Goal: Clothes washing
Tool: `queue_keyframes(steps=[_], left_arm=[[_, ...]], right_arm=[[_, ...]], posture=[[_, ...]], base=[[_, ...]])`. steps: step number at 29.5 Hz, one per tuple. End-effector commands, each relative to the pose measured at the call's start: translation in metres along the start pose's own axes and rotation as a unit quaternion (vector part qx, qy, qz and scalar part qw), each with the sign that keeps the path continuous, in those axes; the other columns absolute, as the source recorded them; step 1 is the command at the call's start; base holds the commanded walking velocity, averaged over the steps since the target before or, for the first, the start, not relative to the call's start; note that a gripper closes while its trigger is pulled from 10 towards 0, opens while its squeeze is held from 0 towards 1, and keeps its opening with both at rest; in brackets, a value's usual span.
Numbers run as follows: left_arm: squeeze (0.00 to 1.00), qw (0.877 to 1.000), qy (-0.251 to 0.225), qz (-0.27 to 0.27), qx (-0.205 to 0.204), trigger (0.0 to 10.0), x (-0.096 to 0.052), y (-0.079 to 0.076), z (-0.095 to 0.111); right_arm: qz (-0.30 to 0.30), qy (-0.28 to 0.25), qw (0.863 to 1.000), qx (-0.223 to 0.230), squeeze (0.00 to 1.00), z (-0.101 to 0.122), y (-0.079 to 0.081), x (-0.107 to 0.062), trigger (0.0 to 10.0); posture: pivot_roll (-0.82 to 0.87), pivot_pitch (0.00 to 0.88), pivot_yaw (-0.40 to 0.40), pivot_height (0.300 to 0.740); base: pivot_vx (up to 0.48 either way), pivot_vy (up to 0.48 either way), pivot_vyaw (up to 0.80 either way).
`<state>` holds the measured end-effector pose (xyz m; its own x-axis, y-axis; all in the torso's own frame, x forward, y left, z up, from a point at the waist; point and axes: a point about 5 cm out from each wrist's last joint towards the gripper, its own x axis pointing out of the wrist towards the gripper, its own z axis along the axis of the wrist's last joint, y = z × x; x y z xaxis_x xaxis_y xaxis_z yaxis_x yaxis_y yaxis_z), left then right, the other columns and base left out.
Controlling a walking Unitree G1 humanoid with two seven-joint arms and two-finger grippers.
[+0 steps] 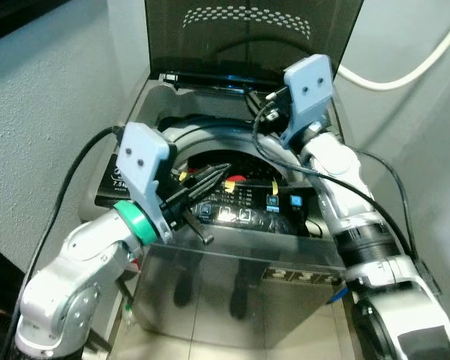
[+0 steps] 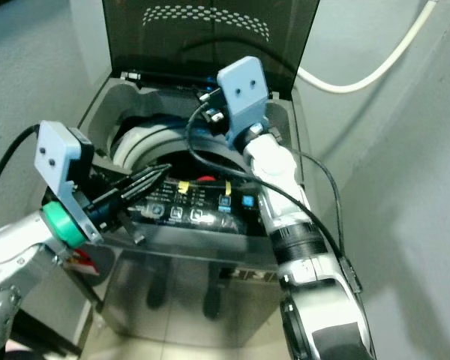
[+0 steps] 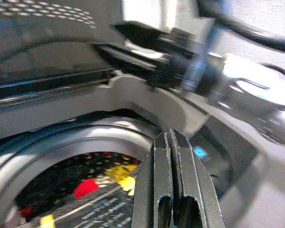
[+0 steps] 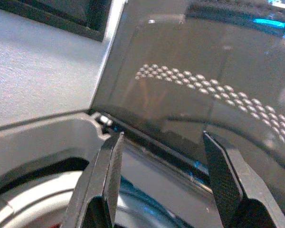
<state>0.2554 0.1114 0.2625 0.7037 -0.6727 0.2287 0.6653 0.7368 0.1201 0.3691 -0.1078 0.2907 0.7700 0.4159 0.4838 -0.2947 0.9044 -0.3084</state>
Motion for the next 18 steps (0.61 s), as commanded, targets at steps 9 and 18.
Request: queue_keyframes(steps=[9, 18], left_arm=[[0.00, 0.980, -0.039, 0.190, 0.035, 10.0, 0.002, 0.043, 0.009], [0.00, 0.960, -0.064, 0.270, 0.022, 10.0, 0.005, 0.066, 0.013]], right_arm=[[-0.148, 0.008, 0.985, 0.083, 0.00, -0.023, 0.019, -0.058, 10.0], [-0.155, 0.015, 0.981, 0.113, 0.00, -0.023, 0.033, -0.052, 10.0]], posture=[[0.18, 0.029, -0.008, 0.740], [0.16, 0.000, -0.031, 0.740]], base=[[0.000, 0.000, 0.00], [0.000, 0.000, 0.00]])
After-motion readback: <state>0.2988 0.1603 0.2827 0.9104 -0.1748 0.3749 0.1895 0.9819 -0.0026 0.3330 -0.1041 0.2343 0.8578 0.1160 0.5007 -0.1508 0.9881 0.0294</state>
